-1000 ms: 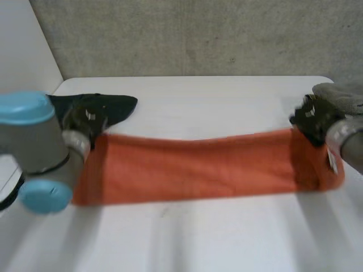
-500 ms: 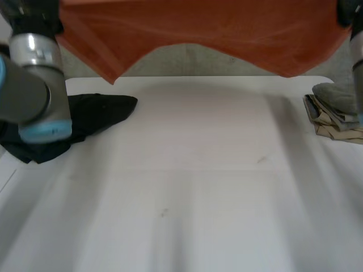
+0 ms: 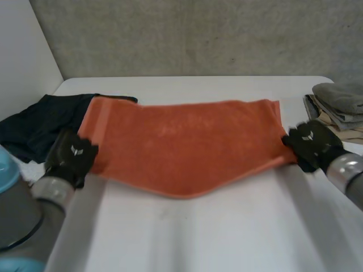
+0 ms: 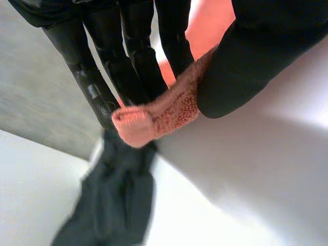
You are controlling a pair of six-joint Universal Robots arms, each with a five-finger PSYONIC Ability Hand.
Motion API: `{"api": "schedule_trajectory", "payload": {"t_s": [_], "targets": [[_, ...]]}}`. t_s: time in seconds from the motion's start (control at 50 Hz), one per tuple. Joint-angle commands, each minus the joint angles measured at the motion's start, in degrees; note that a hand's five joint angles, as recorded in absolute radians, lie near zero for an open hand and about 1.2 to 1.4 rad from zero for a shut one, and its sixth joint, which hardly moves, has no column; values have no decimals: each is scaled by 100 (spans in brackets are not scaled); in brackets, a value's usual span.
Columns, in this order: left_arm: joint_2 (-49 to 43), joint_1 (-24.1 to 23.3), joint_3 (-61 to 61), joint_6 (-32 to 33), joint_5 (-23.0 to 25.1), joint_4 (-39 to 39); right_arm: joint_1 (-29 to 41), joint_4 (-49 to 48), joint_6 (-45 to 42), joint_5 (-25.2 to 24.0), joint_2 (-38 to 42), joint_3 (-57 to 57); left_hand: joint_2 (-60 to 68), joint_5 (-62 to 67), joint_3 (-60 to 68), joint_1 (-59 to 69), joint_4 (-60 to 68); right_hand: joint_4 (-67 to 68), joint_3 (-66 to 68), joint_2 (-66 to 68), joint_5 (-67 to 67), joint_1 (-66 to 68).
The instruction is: Fold the laundry.
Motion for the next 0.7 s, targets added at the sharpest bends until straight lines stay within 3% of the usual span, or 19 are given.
{"api": "schedule_trajectory", "payload": {"t_s": [0.02, 0.1, 0.16, 0.26, 0.38, 0.48, 0.62, 0.7], "targets": [[1107, 69, -463, 823, 35, -2352, -838, 3558, -2031, 164, -954, 56, 1137, 1400, 1173, 1411, 1115, 1189, 1204, 1271, 1361, 2327], [1345, 25, -411, 929, 44, -3153, -1480, 4433, -2772, 24, -1140, 31, 1137, 1400, 1173, 1411, 1115, 1189, 1204, 1271, 1361, 2327], [1310, 68, -235, 912, 114, -3111, -1640, 4242, -2756, -38, -1140, 13, 1137, 1400, 1173, 1411, 1115, 1189, 1204, 1271, 1361, 2327], [558, 121, 212, 780, 412, -2103, -1369, 3234, -2222, -29, -632, -92, 1137, 1400, 1173, 1411, 1115, 1189, 1204, 1271, 1361, 2327], [-579, 34, 959, 473, 272, -1046, -491, 1826, -1579, 304, 257, -803, 1137, 1400, 1173, 1411, 1115, 1189, 1204, 1271, 1361, 2327], [-1572, 7, 1680, 182, -219, -545, 133, 501, -1446, 788, 1134, -1541, 1137, 1400, 1173, 1411, 1115, 1189, 1204, 1271, 1361, 2327], [-2898, -247, 2997, 182, -1159, -404, 407, -1239, -1403, 753, 2312, -2376, 1137, 1400, 1173, 1411, 1115, 1189, 1204, 1271, 1361, 2327], [-3154, -265, 3279, 147, -1204, -377, 495, -1699, -1411, 718, 2876, -2860, 1137, 1400, 1173, 1411, 1115, 1189, 1204, 1271, 1361, 2327]]}}
